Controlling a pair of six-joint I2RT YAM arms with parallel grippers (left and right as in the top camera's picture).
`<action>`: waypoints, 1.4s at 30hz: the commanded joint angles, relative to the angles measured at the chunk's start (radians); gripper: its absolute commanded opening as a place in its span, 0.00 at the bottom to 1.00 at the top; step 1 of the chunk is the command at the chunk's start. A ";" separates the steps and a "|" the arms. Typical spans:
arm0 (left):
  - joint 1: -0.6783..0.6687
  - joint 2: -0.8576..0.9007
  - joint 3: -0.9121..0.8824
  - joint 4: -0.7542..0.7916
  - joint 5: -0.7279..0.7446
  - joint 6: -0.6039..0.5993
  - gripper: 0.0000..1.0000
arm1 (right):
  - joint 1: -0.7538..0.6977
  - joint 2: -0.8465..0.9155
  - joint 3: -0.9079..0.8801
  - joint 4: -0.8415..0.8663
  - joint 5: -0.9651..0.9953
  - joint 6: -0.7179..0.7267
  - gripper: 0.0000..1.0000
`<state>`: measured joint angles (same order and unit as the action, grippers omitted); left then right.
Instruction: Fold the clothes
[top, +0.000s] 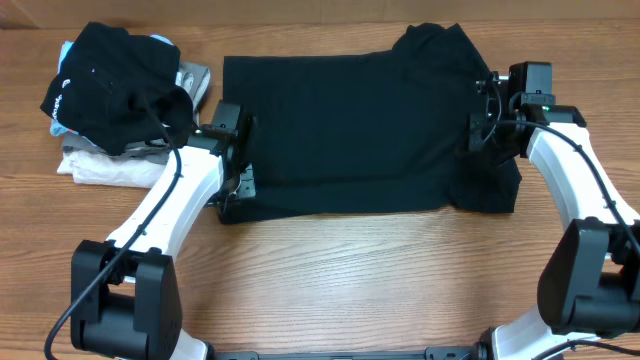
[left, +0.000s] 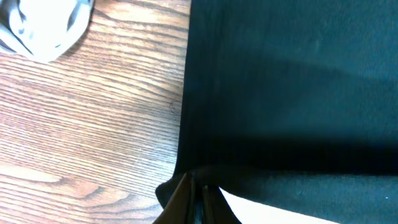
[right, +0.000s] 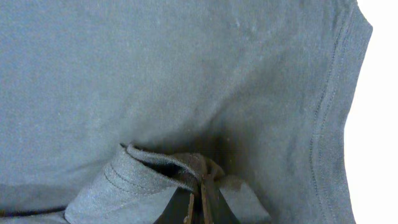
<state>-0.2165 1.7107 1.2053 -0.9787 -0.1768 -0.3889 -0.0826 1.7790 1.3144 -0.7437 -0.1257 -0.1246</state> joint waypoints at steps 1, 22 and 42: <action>0.003 -0.021 0.106 -0.011 -0.044 0.009 0.04 | 0.005 0.011 0.000 0.006 0.005 -0.006 0.04; 0.007 0.195 0.170 0.165 -0.097 0.079 0.04 | 0.002 0.012 0.000 0.082 0.017 0.020 0.04; 0.007 0.198 0.170 0.165 -0.096 0.079 0.04 | -0.171 0.013 0.063 -0.303 0.054 0.065 0.68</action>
<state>-0.2157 1.9041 1.3632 -0.8146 -0.2516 -0.3294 -0.2176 1.7931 1.4090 -1.0485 -0.0849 -0.0608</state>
